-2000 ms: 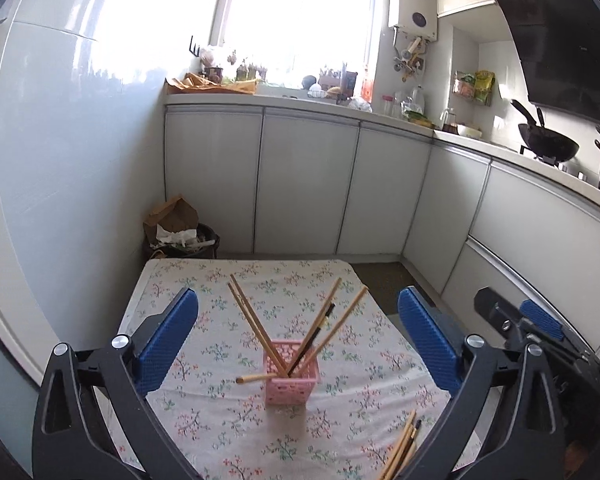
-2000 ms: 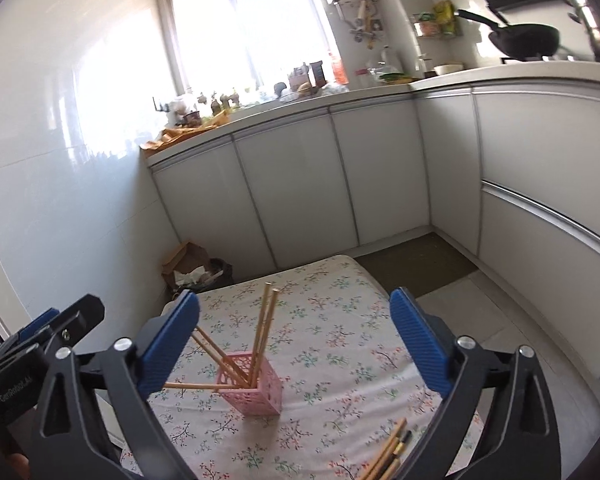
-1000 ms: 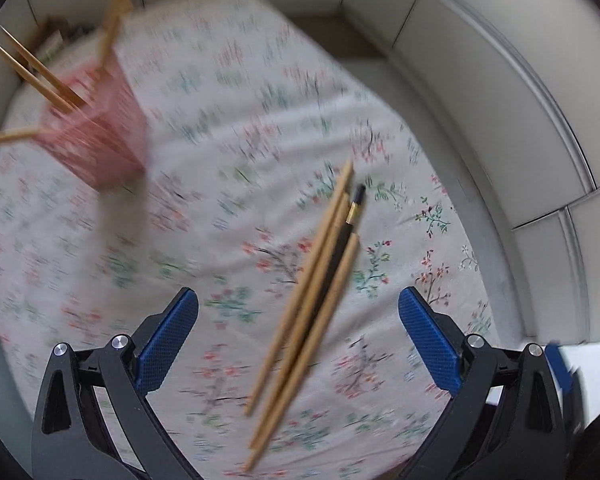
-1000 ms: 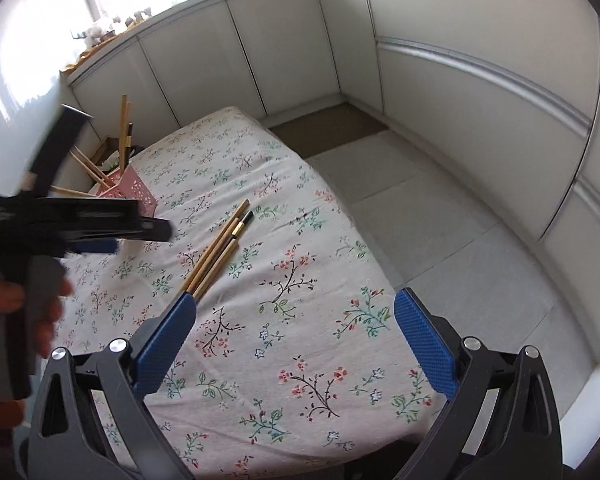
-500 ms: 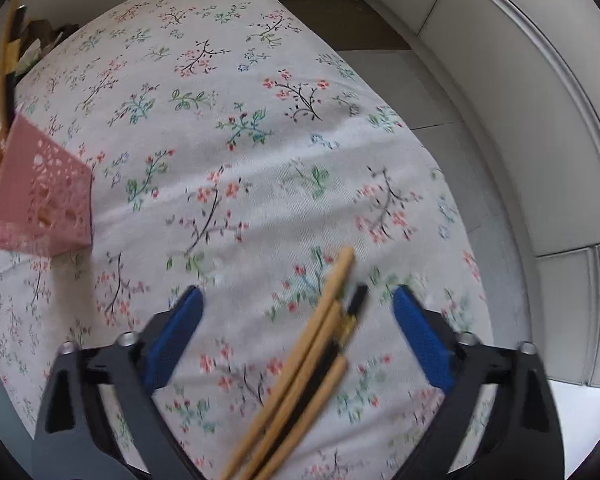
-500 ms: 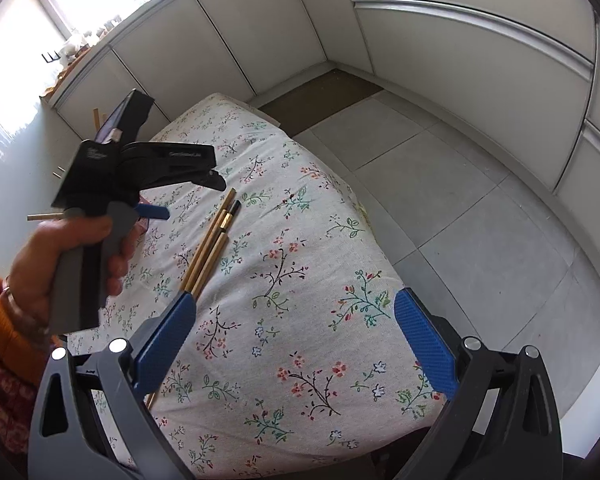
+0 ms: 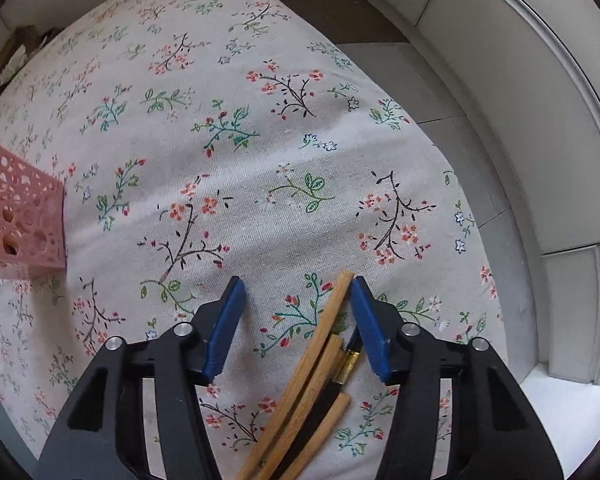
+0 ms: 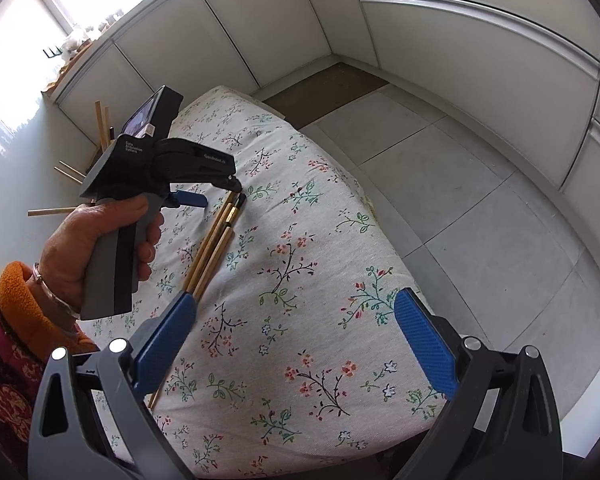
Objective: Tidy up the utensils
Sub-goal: 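Grasp a bamboo stick with the left gripper and lift it upright, then grasp a bamboo stick with the right gripper while the left holds its stick upright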
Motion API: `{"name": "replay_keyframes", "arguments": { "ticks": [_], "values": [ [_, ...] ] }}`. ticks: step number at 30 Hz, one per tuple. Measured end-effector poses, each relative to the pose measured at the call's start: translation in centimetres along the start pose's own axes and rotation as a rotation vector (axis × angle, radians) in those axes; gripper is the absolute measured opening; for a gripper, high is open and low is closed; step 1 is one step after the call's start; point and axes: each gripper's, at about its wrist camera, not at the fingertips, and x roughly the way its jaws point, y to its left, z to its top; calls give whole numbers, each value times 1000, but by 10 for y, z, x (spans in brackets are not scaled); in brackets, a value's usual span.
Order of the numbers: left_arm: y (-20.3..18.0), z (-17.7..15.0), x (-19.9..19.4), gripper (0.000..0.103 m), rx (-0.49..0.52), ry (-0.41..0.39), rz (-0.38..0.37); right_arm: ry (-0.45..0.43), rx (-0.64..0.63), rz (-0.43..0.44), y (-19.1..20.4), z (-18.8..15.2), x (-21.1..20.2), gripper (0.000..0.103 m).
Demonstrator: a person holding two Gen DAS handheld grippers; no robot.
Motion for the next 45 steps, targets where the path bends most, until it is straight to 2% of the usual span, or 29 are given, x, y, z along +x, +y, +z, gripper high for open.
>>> {"name": "replay_keyframes", "arguments": {
  "ticks": [2, 6, 8, 9, 11, 16, 20, 22, 26, 29, 30, 31, 32, 33, 34, 35, 36, 39, 42, 45],
  "values": [
    [-3, 0, 1, 41, 20, -11, 28, 3, 3, -3, -2, 0, 1, 97],
    [3, -7, -2, 29, 42, -25, 27, 5, 5, -13, -3, 1, 2, 97],
    [11, -11, -4, 12, 38, -30, 22, 0, 2, -18, -2, 2, 2, 97],
    [16, -14, -5, 9, 37, -36, 7, -3, -1, -21, -2, 2, 3, 97],
    [30, -20, -7, 9, 19, -45, -36, -1, -6, -29, 0, 2, 4, 97],
    [59, -42, -15, 8, -20, -55, -56, 8, -11, -34, 4, 4, 8, 97],
    [95, -78, -29, 7, -84, -90, -94, 23, -50, -62, 13, 1, 13, 97],
    [111, -97, -43, 7, -118, -136, -123, 43, -57, -80, 19, 3, 20, 97],
    [136, -138, -84, 7, -159, -293, -157, 64, -31, -85, 41, 18, 41, 97],
    [141, -172, -114, 7, -170, -390, -155, 143, 21, -91, 60, 33, 74, 95],
    [144, -178, -120, 7, -165, -413, -159, 189, 46, -85, 64, 38, 87, 89],
    [143, -188, -130, 7, -159, -435, -165, 233, 63, -79, 66, 42, 99, 74],
    [145, -197, -137, 7, -154, -455, -164, 295, 88, -64, 68, 45, 113, 65],
    [146, -204, -142, 7, -147, -472, -167, 340, 112, -45, 68, 46, 123, 47],
    [145, -208, -143, 7, -143, -477, -176, 395, 149, -32, 66, 47, 136, 34],
    [146, -211, -144, 7, -143, -478, -197, 419, 179, -41, 64, 48, 143, 31],
    [149, -212, -145, 7, -149, -482, -207, 395, 184, -61, 66, 50, 143, 26],
    [164, -218, -149, 7, -182, -493, -227, 391, 187, -89, 69, 54, 144, 23],
    [172, -216, -147, 7, -219, -501, -255, 388, 199, -74, 72, 56, 142, 23],
    [171, -216, -151, 7, -211, -515, -260, 401, 173, -112, 76, 55, 149, 25]
  ]
}}
